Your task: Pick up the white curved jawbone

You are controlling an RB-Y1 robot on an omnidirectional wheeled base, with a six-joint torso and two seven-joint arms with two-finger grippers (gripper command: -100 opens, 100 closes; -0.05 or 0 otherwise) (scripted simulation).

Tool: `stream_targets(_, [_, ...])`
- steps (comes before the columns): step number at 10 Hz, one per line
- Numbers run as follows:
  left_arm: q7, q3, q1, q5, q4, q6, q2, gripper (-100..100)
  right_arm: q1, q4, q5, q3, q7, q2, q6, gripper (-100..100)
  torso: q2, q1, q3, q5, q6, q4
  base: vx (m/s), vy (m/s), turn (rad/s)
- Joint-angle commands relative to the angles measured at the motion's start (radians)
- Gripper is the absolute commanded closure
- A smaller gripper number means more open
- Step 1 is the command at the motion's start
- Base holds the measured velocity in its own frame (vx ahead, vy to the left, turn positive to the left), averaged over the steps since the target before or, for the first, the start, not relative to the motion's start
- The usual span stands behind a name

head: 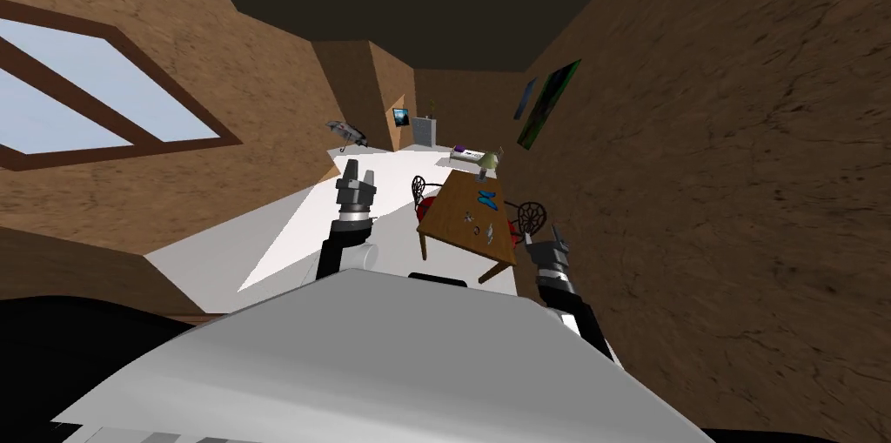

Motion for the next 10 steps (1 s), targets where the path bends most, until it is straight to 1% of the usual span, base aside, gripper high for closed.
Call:
stream_targets(1, [0.000, 0.000, 0.000, 0.000, 0.000, 0.000, 0.000, 0, 0.022, 0.048, -0.037, -0.020, -0.050, -0.020, 0.027, -100, 0.000, 0.000, 0.000, 0.000, 0.000, 0.000, -0.011, -0.055, 0.203])
stream_targets(2, [0.000, 0.000, 0.000, 0.000, 0.000, 0.000, 0.000, 0, 0.022, 0.048, -0.037, -0.020, -0.055, -0.020, 0.027, -100, -0.001, 0.002, 0.000, 0.000, -0.001, 0.000, -0.010, -0.039, 0.141])
stream_targets(3, [0.000, 0.000, 0.000, 0.000, 0.000, 0.000, 0.000, 0, 0.038, 0.085, -0.074, -0.044, -0.095, -0.041, 0.059, -100, -0.001, 0.003, -0.001, 0.001, 0.000, 0.000, -0.018, -0.028, 0.313])
stream_targets(4, [0.000, 0.000, 0.000, 0.000, 0.000, 0.000, 0.000, 0, 0.038, 0.089, -0.074, -0.044, -0.100, -0.041, 0.059, -100, -0.002, 0.004, -0.001, 0.001, -0.001, 0.000, -0.015, -0.031, 0.149])
stream_targets(5, [0.000, 0.000, 0.000, 0.000, 0.000, 0.000, 0.000, 0, 0.052, 0.131, -0.113, -0.068, -0.138, -0.063, 0.095, -100, -0.002, 0.004, -0.001, 0.001, 0.000, 0.000, -0.016, -0.037, 0.271])
stream_targets(6, [0.000, 0.000, 0.000, 0.000, 0.000, 0.000, 0.000, 0, 0.052, 0.131, -0.113, -0.068, -0.148, -0.063, 0.095, -100, -0.001, 0.004, -0.001, 0.001, -0.001, 0.000, -0.011, -0.033, 0.150])
stream_targets(7, [0.000, 0.000, 0.000, 0.000, 0.000, 0.000, 0.000, 0, 0.066, 0.174, -0.153, -0.092, -0.182, -0.084, 0.132, -100, -0.002, 0.004, -0.001, 0.001, 0.000, 0.000, -0.008, -0.015, 0.375])
stream_targets(8, [0.000, 0.000, 0.000, 0.000, 0.000, 0.000, 0.000, 0, 0.066, 0.174, -0.154, -0.092, -0.198, -0.084, 0.132, -100, -0.002, 0.005, -0.001, 0.001, -0.001, 0.000, -0.010, -0.018, 0.155])
stream_targets(9, [0.000, 0.000, 0.000, 0.000, 0.000, 0.000, 0.000, 0, 0.080, 0.218, -0.196, -0.116, -0.238, -0.105, 0.161, -100, -0.002, 0.005, -0.001, 0.001, 0.000, 0.000, -0.009, -0.005, 0.365])
stream_targets(10, [0.000, 0.000, 0.000, 0.000, 0.000, 0.000, 0.000, 0, 0.080, 0.218, -0.196, -0.116, -0.250, -0.105, 0.172, -100, -0.002, 0.006, -0.001, 0.001, -0.001, 0.000, -0.004, -0.010, 0.150])
